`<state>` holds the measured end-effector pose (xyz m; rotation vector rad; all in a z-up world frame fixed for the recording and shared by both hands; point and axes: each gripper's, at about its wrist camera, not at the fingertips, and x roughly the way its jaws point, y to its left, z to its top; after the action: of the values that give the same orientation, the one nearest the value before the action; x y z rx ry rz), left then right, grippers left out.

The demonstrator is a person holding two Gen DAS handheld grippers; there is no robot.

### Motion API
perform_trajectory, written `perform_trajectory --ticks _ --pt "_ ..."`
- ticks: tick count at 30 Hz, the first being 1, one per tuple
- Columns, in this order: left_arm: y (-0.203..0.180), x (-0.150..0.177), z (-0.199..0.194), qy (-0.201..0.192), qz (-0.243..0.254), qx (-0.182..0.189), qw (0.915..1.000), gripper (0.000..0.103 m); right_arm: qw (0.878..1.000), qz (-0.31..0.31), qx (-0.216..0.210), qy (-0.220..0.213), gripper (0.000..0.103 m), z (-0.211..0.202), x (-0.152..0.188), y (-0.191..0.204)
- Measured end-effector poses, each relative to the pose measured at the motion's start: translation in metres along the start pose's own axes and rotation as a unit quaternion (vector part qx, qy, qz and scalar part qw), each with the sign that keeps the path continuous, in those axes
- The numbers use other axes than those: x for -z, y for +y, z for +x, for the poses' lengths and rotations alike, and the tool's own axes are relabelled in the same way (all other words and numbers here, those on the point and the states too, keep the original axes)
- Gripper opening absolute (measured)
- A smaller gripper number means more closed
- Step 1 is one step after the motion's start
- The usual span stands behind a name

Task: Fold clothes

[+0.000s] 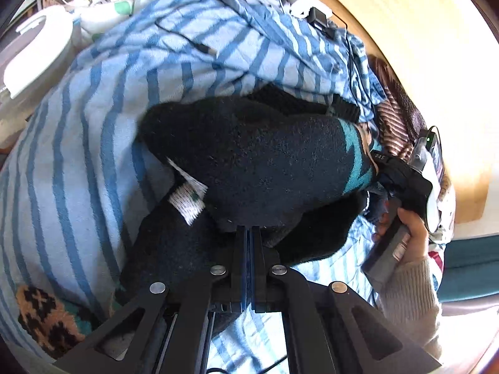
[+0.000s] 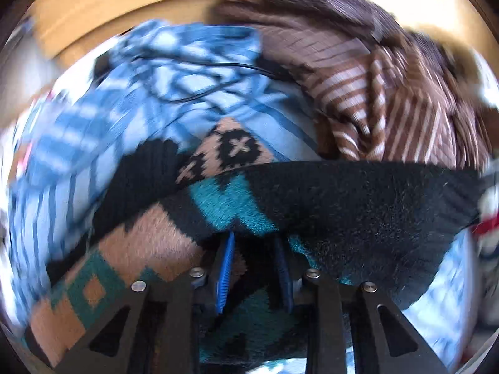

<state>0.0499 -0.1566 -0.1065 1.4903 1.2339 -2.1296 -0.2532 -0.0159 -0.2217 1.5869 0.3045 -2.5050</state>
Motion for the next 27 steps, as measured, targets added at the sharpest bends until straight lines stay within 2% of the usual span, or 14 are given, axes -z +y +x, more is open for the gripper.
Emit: perform_trajectory --ticks 1,3,4,5,9,12,15,18,19,22,24,27 --pt "0.002 0.003 0.004 0.009 -0.001 0.004 1.0 0.001 0.999 -0.034 0.008 -0.013 0.031 -0.01 0.006 0.002" --pt "0.006 0.01 0.01 0.023 -0.005 0.014 0.9996 0.001 0.997 -0.061 0.019 -0.04 0.042 -0.033 0.022 -0.003" --pt "0.008 0.014 0.012 0.028 -0.007 0.019 0.9994 0.001 0.997 -0.057 0.02 -0.051 0.053 -0.047 0.034 -0.012" --pt "0.009 0.017 0.014 0.031 -0.008 0.024 0.9992 0.001 0.997 -0.045 0.007 -0.061 0.057 -0.06 0.046 -0.023" --pt "0.009 0.024 0.019 0.04 -0.005 0.056 0.9976 0.001 0.996 0.025 -0.032 -0.082 0.058 -0.098 0.096 -0.079" --pt "0.007 0.025 0.019 0.031 -0.017 0.078 0.9963 0.001 0.994 0.074 -0.026 -0.077 0.058 -0.101 0.124 -0.119" --pt "0.003 0.024 0.018 0.024 -0.026 0.091 0.9952 0.001 0.995 0.075 -0.007 -0.061 0.058 -0.093 0.14 -0.135" --pt "-0.001 0.023 0.018 0.021 -0.031 0.103 0.9939 0.001 0.997 0.052 -0.001 -0.061 0.06 -0.09 0.143 -0.135" --pt "-0.002 0.022 0.02 0.026 -0.035 0.112 0.9928 0.001 0.997 0.047 -0.003 -0.061 0.065 -0.088 0.143 -0.134" --pt "-0.006 0.017 0.027 0.037 -0.053 0.133 0.989 0.001 0.997 0.044 -0.026 -0.06 0.067 -0.084 0.137 -0.127" --pt "-0.012 0.012 0.032 0.038 -0.068 0.133 0.988 0.001 0.997 0.016 -0.038 -0.068 0.067 -0.081 0.135 -0.111" --pt "-0.024 0.006 0.042 0.044 -0.086 0.146 0.9846 0.001 0.996 -0.039 -0.015 -0.085 0.071 -0.075 0.129 -0.084"
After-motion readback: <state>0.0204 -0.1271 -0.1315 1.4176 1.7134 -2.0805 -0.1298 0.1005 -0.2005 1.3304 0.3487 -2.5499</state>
